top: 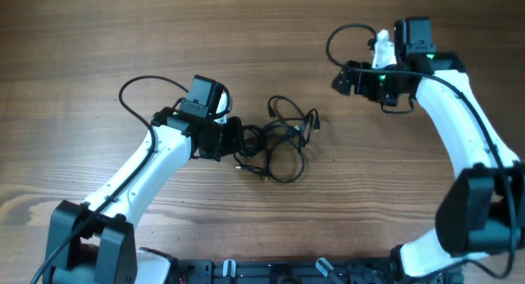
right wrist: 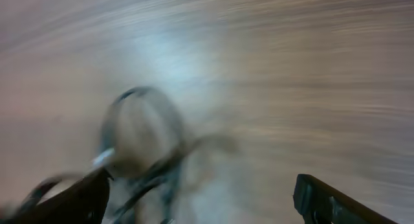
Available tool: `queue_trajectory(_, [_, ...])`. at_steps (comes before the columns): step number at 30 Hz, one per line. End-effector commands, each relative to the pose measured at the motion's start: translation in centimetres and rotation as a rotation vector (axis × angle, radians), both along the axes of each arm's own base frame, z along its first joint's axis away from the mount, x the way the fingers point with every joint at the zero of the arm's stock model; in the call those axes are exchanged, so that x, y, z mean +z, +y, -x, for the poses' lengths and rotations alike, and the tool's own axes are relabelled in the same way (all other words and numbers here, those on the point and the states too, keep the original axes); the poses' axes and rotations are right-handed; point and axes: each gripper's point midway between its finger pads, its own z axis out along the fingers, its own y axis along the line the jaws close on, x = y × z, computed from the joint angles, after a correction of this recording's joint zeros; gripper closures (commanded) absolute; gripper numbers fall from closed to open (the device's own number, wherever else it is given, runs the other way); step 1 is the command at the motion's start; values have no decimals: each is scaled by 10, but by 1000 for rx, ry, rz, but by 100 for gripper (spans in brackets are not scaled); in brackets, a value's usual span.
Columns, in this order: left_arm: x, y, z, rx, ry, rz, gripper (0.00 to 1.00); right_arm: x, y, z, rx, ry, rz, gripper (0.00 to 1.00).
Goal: Untangle cables
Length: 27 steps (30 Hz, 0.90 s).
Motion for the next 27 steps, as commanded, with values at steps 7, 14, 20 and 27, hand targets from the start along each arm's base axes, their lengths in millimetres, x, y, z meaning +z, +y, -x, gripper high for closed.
queue_trajectory(7, [-1, 1, -6, 0, -25, -6, 96, -22, 76, 45, 177, 122, -112, 39])
queue_trajectory(14, [-1, 1, -6, 0, -26, -6, 96, -71, 70, 44, 133, 185, 83, 77])
queue_trajectory(20, [-1, 1, -7, -1, -31, -5, 96, -21, 1, -29, -101, 44, -35, 96])
queue_trajectory(27, [0, 0, -9, -1, -40, -1, 96, -9, -69, -67, -331, -53, -66, 96])
